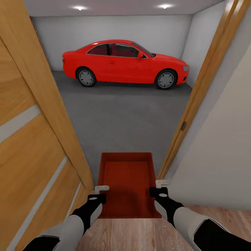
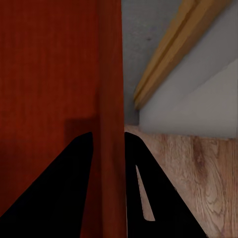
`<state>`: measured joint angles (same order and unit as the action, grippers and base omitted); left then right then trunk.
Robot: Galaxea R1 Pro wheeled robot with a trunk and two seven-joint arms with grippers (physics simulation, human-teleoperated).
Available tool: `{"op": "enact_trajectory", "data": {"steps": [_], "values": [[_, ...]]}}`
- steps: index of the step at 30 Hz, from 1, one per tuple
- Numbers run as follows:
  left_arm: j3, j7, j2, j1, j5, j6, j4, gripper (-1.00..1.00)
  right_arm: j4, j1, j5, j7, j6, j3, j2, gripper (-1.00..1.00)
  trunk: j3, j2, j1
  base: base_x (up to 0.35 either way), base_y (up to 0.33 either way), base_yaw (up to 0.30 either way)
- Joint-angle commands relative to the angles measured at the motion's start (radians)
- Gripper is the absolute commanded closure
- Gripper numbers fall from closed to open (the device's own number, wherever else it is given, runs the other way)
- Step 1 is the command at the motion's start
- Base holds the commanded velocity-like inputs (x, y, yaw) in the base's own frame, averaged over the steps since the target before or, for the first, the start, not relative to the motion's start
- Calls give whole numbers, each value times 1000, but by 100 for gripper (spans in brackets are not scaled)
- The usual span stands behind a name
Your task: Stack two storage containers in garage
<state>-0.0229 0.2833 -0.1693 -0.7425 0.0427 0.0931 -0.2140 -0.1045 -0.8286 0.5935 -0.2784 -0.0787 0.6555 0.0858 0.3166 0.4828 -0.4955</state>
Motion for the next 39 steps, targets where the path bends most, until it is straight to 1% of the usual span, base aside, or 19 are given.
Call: {"op": "enact_trajectory", "data": {"steps": [1, 9, 26, 30, 39], "values": [[-19, 17, 5, 0, -21, 7, -5, 100, 23, -1, 25, -34, -7, -8, -1, 100, 1, 1, -1, 124, 199, 0], [-19, 17, 5, 0, -21, 7, -5, 100, 23, -1, 25, -35, -7, -8, -1, 100, 1, 1, -1, 36, 45, -34], [-19, 17, 5, 0, -21, 7, -5, 100, 23, -1, 25, -36, -7, -8, -2, 100, 1, 1, -1, 0, 1, -224], [-19, 17, 5, 0, -21, 7, -5, 100, 23, -1, 25, -36, -7, -8, -2, 100, 1, 1, -1, 0, 17, -121], [-19, 17, 5, 0, -21, 8, -5, 100, 23, -1, 25, -36, -7, -8, -3, 100, 1, 1, -1, 64, 233, -13]]}}
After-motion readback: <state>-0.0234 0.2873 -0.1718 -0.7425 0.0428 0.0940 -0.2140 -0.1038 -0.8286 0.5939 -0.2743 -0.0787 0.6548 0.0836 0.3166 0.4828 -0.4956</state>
